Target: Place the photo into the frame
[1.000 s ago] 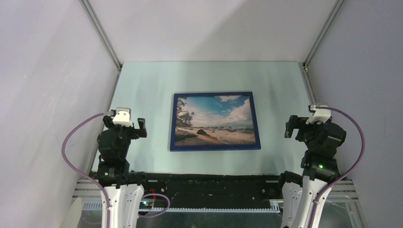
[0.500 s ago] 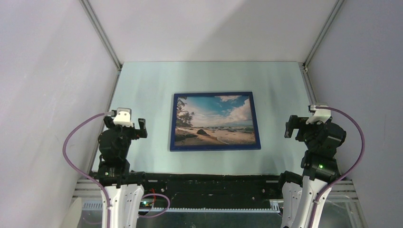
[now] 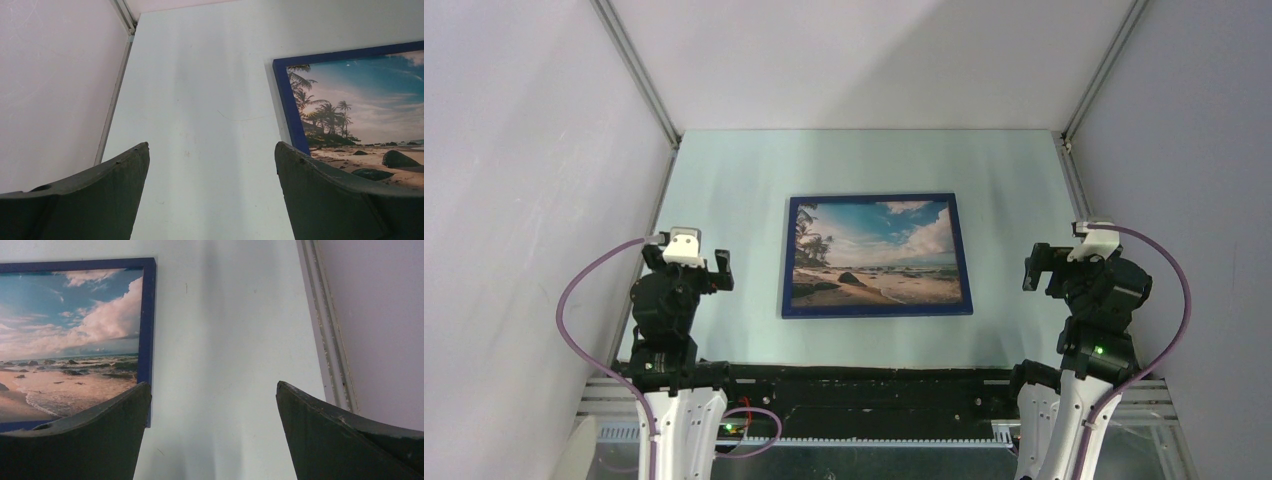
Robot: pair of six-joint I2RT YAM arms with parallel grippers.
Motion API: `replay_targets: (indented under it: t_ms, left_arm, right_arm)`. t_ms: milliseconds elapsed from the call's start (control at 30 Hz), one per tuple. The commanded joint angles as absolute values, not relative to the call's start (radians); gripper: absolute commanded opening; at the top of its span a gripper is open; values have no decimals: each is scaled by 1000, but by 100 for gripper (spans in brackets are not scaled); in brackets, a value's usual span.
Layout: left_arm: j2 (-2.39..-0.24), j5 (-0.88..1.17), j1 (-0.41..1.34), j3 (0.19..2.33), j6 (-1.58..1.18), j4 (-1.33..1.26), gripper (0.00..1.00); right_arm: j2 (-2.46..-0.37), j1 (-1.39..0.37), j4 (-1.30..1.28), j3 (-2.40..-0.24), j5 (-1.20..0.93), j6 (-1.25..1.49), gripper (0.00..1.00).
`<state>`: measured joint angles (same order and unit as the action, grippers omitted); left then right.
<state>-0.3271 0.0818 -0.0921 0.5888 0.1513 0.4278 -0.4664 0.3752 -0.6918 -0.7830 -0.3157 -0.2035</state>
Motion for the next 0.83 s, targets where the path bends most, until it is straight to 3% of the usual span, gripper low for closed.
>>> replay_targets:
  t_ms: [0, 800]
  left_arm:
    - [-335, 82, -98, 587, 171, 389, 100]
    - [-326, 79, -97, 584, 177, 390, 100]
  right_arm:
    - [-469, 370, -690, -781, -319, -216, 99]
    - [-473, 365, -683, -782, -304, -213, 99]
